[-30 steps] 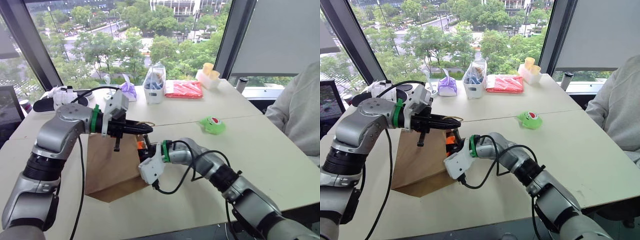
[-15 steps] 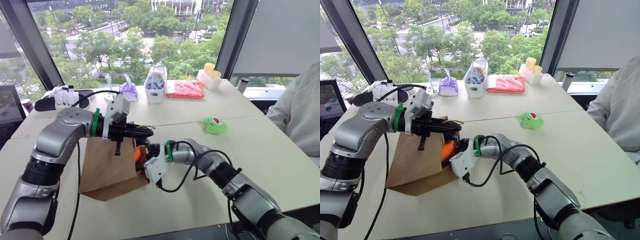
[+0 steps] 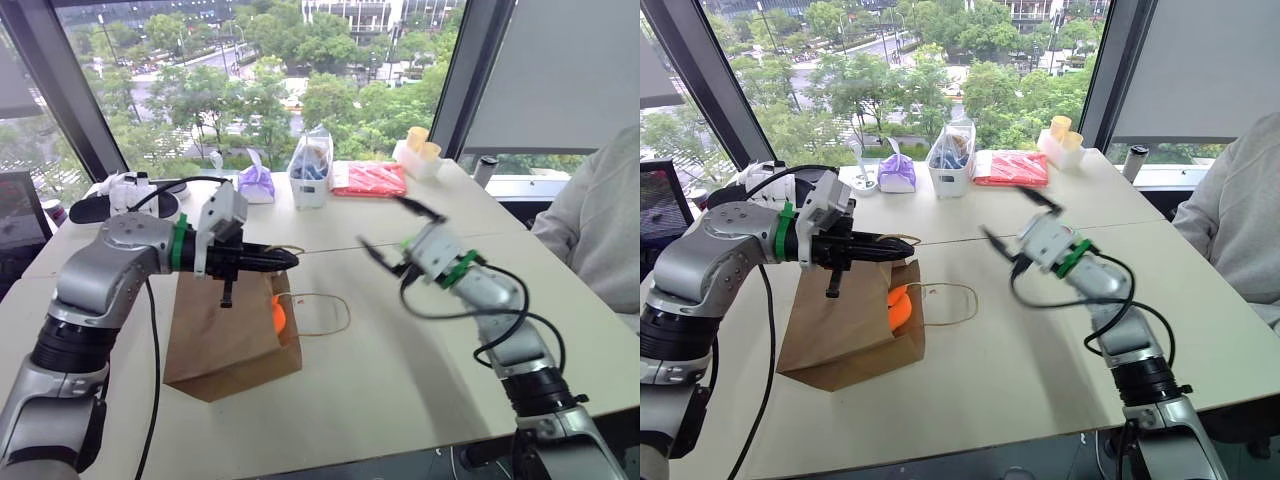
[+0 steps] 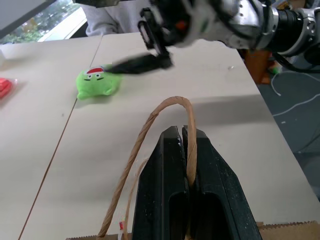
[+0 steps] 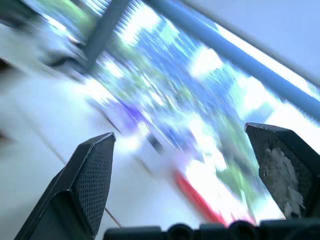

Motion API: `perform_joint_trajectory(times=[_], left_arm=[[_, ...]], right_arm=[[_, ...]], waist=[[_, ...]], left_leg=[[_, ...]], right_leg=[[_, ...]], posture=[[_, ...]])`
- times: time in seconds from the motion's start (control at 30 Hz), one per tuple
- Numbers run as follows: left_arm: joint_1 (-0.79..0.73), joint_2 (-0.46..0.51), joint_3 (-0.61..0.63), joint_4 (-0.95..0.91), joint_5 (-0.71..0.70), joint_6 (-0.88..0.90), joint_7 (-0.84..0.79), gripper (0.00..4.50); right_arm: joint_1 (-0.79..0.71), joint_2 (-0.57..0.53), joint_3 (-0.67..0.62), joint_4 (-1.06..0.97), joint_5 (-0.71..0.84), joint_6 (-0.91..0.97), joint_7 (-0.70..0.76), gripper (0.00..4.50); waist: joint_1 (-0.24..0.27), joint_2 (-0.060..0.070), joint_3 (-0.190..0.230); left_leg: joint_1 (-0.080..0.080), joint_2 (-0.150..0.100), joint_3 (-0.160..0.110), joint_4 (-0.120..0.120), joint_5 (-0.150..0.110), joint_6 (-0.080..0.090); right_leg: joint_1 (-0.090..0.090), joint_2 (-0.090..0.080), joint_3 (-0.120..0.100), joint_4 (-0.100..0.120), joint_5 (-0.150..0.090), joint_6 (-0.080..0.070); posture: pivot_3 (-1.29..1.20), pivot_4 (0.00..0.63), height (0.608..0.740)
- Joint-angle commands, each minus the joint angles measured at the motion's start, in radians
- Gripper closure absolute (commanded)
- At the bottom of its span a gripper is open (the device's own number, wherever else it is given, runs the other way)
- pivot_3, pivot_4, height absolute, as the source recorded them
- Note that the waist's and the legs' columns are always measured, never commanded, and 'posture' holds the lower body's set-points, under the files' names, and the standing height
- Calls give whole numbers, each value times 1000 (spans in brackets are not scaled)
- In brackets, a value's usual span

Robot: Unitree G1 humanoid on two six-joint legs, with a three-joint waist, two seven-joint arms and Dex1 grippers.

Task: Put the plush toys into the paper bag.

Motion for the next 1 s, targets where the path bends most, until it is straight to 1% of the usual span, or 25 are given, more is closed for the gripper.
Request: perform_joint_trajectory(times=[0.03, 0.07, 0.1, 0.17, 0.23, 0.33, 0.43, 0.47, 0.53, 0.73, 0.77, 0.8, 0.87, 0.9, 0.97, 1.0], left_arm=[[11, -10, 21, -36, -10, -12, 19, 4500], [17, -19, 14, -40, -5, -19, 25, 4500], [22, -28, 8, -41, 1, -26, 30, 4500], [26, -39, 1, -41, 10, -35, 36, 4500], [28, -44, 0, -40, 12, -39, 39, 4500], [29, -51, -1, -37, 16, -43, 47, 4500], [37, -52, 0, -47, 14, -41, 56, 4500], [39, -51, 2, -50, 13, -39, 60, 4500], [42, -49, 8, -50, 12, -36, 66, 4500], [42, -50, 10, -55, 3, -30, 75, 4500], [42, -50, 10, -55, 2, -30, 76, 4500], [42, -50, 9, -55, 2, -30, 76, 4500], [37, -52, 7, -50, 3, -31, 76, 4500], [34, -55, 5, -46, 5, -34, 75, 4500], [26, -60, 3, -37, 6, -37, 73, 4500], [21, -61, 2, -33, 5, -38, 70, 4500]], right_arm=[[-109, 35, -37, 227, -48, 154, -154, 33], [-168, 50, -41, 356, -67, 192, -220, 33], [-222, 69, -43, 466, -63, 215, -239, 33], [-300, 93, -43, 617, -56, 219, -257, 33], [-373, 103, -44, 772, -67, 205, -305, 33], [-454, 114, -55, 940, -58, 214, -332, 33], [-501, 122, -56, 1036, -53, 246, -321, 33], [-509, 120, -54, 1055, -58, 244, -324, 262], [-515, 116, -43, 1080, -72, 236, -334, 862], [-520, 103, -28, 1099, -95, 204, -341, 3891], [-520, 101, -26, 1099, -98, 201, -341, 4263], [-520, 99, -24, 1099, -99, 198, -341, 4457], [-519, 91, -12, 1096, -114, 175, -340, 4457], [-516, 83, -8, 1078, -117, 126, -328, 4457], [-497, 67, 13, 1012, -121, -18, -244, 4457], [-471, 51, 43, 950, -129, -124, -164, 4457]], waist=[[-5, 0, 0], [-7, 0, 0], [-7, 1, 0], [-6, 1, 0], [-7, 1, 0], [-7, 1, 0], [-7, 1, 0], [-8, 1, 0], [-8, 1, 0], [-9, 1, 0], [-8, 1, 0], [-7, 1, 0], [-7, 1, 0], [-7, 1, 0], [-8, 1, 0], [-9, 1, 0]], left_leg=[[0, 0, 0, 0, 0, 0], [0, 0, 1, 0, 0, 0], [0, 0, 3, -1, 0, 0], [0, 1, 5, -1, 1, -1], [0, 1, 4, -2, 0, -1], [-2, 1, 5, -3, 0, 0], [-2, 0, 4, -3, 0, 0], [-2, 0, 5, -3, 0, 1], [-2, 0, 5, -3, 0, 1], [-1, 0, 5, -1, 0, 0], [-1, 0, 5, -1, 0, 0], [-1, 0, 5, -1, 0, 0], [-1, 0, 5, -1, 0, 0], [-1, 0, 5, -1, 0, 0], [-1, 0, 5, -1, 0, 0], [-1, -1, 5, -1, 0, 0]], right_leg=[[0, 0, 0, 0, 0, 0], [0, 0, 0, 0, 0, 0], [-1, 0, 2, 0, 0, 0], [-2, -1, 2, 0, 0, 0], [-3, -1, 2, 0, 0, 0], [-4, -1, 2, 0, 0, 0], [-4, -2, 2, -1, 0, 0], [-4, -2, 2, -1, 0, 0], [-3, -2, 2, -1, 0, 0], [-3, -1, 2, 0, 0, 0], [-3, -2, 2, 0, 0, 0], [-2, -1, 2, 0, 0, 0], [-2, -2, 2, 0, 0, 0], [-2, -2, 2, 0, 0, 0], [-3, -2, 2, 0, 0, 0], [-3, -2, 2, -1, 0, 0]], posture=[[0, 150, 740], [0, 150, 740], [0, 150, 740], [0, 150, 740], [0, 150, 740], [0, 150, 740], [0, 150, 740], [0, 150, 740], [0, 150, 740], [0, 150, 740], [0, 150, 740], [0, 150, 740], [0, 150, 740], [0, 150, 740], [0, 150, 740], [0, 150, 740]])
